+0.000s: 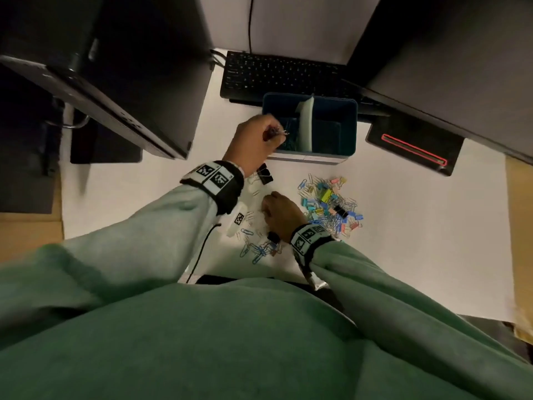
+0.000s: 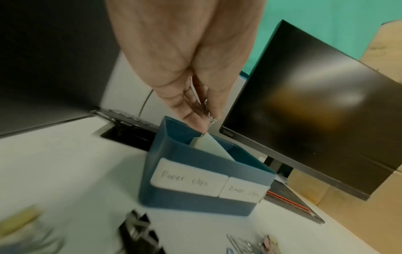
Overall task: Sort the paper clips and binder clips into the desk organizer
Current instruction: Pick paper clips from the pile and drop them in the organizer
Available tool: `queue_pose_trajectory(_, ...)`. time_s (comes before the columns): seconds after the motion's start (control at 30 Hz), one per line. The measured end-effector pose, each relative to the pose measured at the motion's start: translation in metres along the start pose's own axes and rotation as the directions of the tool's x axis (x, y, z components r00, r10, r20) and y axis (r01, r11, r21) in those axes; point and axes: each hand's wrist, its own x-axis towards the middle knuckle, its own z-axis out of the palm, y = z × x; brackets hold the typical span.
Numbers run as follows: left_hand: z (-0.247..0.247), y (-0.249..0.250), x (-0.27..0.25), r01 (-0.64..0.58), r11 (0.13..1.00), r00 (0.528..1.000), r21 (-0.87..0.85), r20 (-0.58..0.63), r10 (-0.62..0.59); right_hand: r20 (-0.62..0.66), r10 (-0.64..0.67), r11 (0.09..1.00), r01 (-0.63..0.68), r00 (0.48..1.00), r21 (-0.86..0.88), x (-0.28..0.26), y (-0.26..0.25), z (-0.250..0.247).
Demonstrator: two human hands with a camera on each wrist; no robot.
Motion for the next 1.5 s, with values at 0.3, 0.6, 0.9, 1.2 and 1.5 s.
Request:
queue_pose_trajectory(0.3,-0.017,-0.019,-0.026,-0.035,0.989,0.998,0.14,0.053,0.028,-0.203,0.155,0.816,-0.009,0.967,0.578,-0.019,0.024,-0.079)
queue_pose_trajectory(0.6,0.011,-0.116,-0.143,-0.051,0.871,0.873,0.488,0.445,-0.198,-0.458,0.192,0.85,0.086,0.868,0.52,0.049,0.008,-0.146)
queue_pose_trajectory(0.9,0.03,-0.115,-0.099,-0.032,0.929,0.948,0.37,0.306,-0.089,-0.233,0.033,0.999,-0.037,0.972,-0.015,-0.012,-0.007,-0.048)
queue_pose_trajectory(1.2,0.038,-0.103,-0.091,0.003,0.895,0.94,0.447,0.304,-0.155,-0.028,0.072,0.988,-0.075,0.997,-0.136,-0.011,0.001,0.005)
queue_pose_trajectory(1.5,0.039,-0.088,-0.088,0.066,0.94,0.941,0.335,0.292,-0.171,-0.027,0.204,0.913,-0.18,0.979,0.366,-0.015,0.042,-0.025)
